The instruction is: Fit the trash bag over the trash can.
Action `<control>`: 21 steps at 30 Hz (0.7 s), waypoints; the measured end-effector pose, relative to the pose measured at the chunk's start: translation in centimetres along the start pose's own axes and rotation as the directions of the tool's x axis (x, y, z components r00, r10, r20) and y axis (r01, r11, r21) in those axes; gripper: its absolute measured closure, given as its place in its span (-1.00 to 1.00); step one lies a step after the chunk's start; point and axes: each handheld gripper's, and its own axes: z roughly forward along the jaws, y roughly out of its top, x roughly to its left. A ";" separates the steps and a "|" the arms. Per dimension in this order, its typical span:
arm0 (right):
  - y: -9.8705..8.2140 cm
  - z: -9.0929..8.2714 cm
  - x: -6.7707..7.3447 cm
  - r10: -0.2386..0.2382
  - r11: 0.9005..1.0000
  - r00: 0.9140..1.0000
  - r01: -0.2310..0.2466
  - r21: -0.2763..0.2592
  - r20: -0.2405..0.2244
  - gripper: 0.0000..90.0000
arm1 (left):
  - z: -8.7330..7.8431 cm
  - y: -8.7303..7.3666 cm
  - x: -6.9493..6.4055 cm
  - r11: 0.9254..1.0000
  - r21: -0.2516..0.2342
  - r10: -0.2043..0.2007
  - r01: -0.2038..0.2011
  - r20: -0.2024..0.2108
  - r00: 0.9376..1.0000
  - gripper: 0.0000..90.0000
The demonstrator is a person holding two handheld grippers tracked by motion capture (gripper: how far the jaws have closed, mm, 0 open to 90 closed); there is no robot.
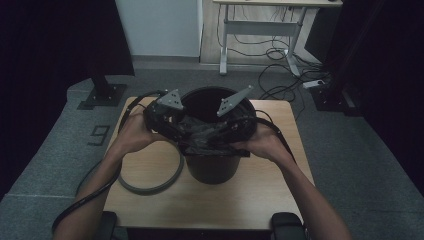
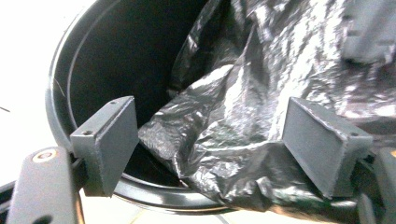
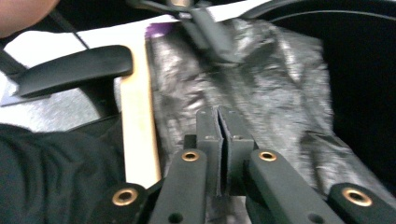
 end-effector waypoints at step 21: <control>0.5 0.1 0.2 -0.020 1.000 0.997 0.019 -0.018 -0.070 0.94 | -0.9 -0.9 -0.9 0.999 -0.048 0.026 -0.022 0.085 0.996 -0.47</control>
